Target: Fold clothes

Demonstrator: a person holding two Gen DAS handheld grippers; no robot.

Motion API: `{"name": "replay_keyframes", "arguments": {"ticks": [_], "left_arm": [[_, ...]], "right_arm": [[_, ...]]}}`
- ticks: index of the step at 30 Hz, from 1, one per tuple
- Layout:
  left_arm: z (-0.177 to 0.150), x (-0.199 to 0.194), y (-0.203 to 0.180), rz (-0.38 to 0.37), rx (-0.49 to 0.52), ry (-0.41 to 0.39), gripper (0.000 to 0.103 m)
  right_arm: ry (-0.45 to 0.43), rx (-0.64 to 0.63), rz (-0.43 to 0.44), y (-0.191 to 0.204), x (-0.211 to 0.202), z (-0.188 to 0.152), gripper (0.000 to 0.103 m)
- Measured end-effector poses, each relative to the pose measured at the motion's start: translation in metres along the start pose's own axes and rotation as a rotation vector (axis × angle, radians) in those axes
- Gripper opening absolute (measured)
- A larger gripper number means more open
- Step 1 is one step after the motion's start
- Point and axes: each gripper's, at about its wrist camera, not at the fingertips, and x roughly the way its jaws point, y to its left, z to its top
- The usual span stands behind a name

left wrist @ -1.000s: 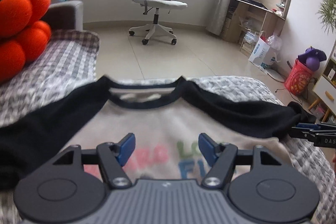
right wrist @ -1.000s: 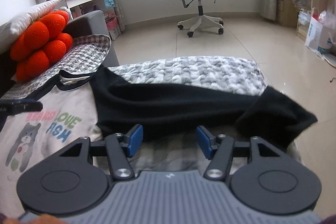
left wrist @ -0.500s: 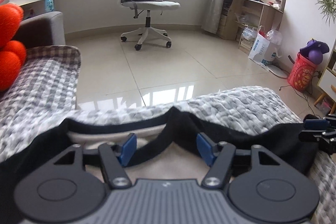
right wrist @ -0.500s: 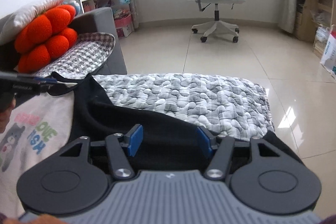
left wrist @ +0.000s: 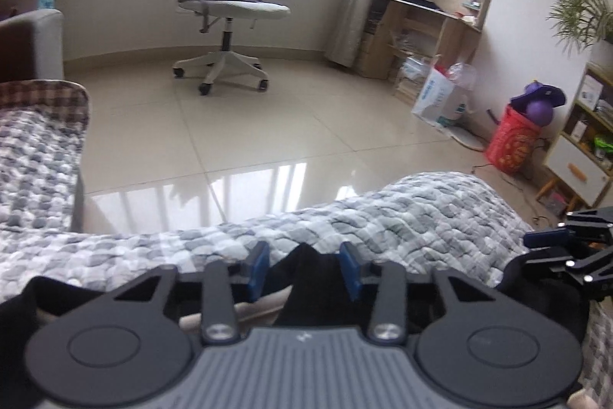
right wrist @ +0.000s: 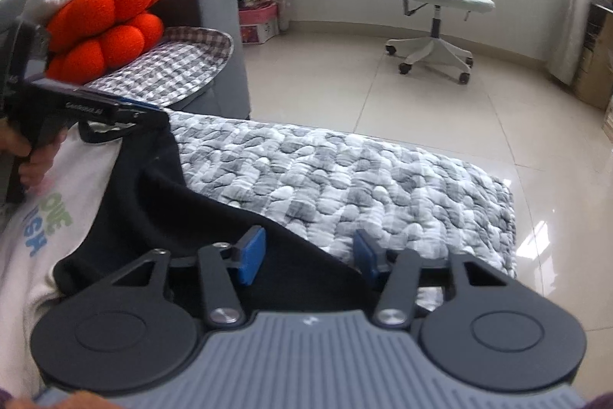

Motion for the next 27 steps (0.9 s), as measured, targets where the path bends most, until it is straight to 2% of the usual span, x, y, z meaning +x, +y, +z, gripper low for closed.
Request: {"name": "replay_keyframes", "arguments": {"ticks": [1,3,7,16,18,23,27], "left_arm": [[0.000,0.000,0.001,-0.005,-0.001,0.000,0.030],[-0.002,0.000,0.001,-0.007,-0.002,-0.009,0.023],[-0.008,-0.006,-0.003,-0.002,0.004,-0.049,0.014],[-0.008,-0.023,-0.009,0.041,-0.049,-0.194,0.012],[-0.006,-0.019,-0.010,0.056,-0.050,-0.192,0.012],[-0.007,0.001,-0.005,0.091,-0.064,-0.133,0.012],[-0.006,0.007,-0.004,0.108,-0.064,-0.095,0.013]], "right_arm": [[0.002,-0.007,0.007,0.001,-0.001,0.000,0.038],[0.003,-0.016,0.018,0.005,-0.001,0.000,0.023],[-0.017,-0.040,-0.035,0.016,-0.005,-0.002,0.004],[-0.133,-0.072,-0.221,0.026,-0.014,-0.003,0.002],[-0.139,-0.082,-0.247,0.026,-0.009,0.001,0.002],[-0.073,-0.086,-0.262,0.019,0.021,0.003,0.002],[-0.069,-0.058,-0.266,0.012,0.030,0.001,0.001]]}}
